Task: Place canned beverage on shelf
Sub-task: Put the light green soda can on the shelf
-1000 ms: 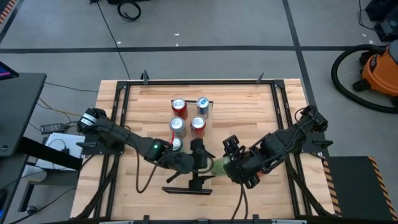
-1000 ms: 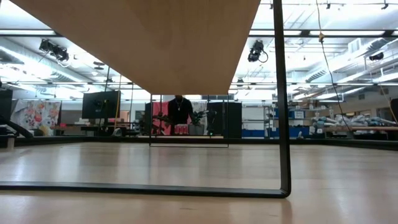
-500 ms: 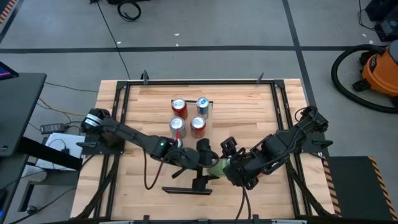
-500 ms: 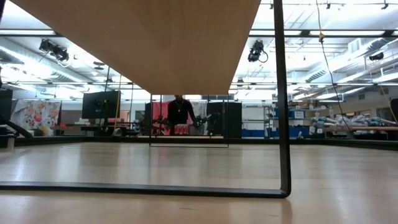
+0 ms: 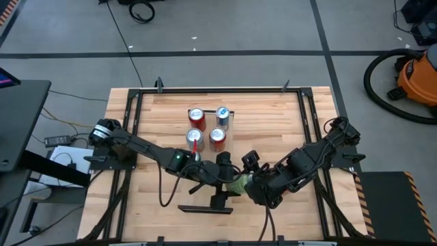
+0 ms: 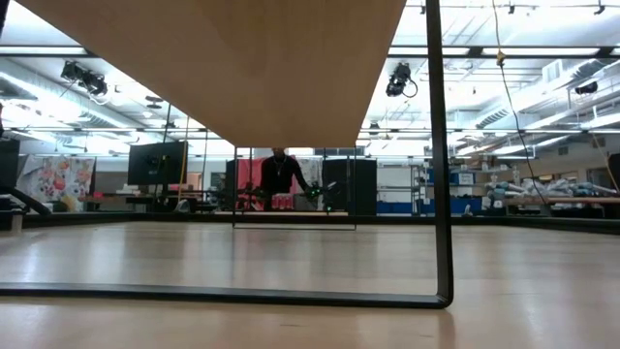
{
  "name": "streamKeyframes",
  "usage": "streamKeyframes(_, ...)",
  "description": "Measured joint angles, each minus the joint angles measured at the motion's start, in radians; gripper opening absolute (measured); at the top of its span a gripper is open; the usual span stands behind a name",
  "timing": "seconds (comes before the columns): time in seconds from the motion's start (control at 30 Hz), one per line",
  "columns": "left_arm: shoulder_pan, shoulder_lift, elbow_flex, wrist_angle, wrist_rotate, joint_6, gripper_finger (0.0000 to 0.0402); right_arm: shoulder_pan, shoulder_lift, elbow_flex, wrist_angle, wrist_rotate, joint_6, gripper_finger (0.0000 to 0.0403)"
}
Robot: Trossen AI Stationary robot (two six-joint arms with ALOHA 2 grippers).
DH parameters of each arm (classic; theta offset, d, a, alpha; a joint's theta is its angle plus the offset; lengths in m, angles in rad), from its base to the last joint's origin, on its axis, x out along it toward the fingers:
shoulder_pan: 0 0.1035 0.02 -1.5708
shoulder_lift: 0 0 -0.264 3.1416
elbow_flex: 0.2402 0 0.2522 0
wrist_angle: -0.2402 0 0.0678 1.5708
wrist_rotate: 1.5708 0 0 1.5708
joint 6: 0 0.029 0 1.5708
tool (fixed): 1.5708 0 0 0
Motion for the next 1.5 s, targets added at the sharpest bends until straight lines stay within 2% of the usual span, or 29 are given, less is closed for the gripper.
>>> streamKeyframes(0.17,0.001,-0.001,0.0,-0.003,-0.012,0.012,0.0309,-0.002,0.0,0.0,-0.002,0.025,0.057,0.0348)
streamKeyframes(0.4,0.012,0.001,-0.004,-0.012,-0.015,0.014,0.0309,-0.009,-0.004,0.001,0.026,0.008,0.101,0.0396)
streamKeyframes(0.6,0.017,0.002,-0.004,-0.007,-0.018,0.019,0.0309,-0.004,-0.005,0.027,-0.01,0.02,0.101,0.0398)
streamKeyframes(0.77,0.014,0.002,-0.004,-0.007,-0.089,0.04,0.0309,0.01,-0.005,0.113,-0.113,0.041,0.181,0.0398)
streamKeyframes(1.07,0.014,0.002,-0.004,-0.011,-0.185,0.043,0.0309,0.099,-0.065,0.142,-0.248,0.19,0.406,0.0397)
streamKeyframes(1.3,-0.003,0.002,-0.003,0.0,-0.291,0.056,0.0309,0.171,-0.165,-0.028,-0.234,0.311,0.574,0.0396)
streamKeyframes(1.5,-0.03,-0.003,-0.002,0.054,-0.386,0.134,0.0309,0.21,-0.286,-0.252,-0.036,0.412,0.592,0.0396)
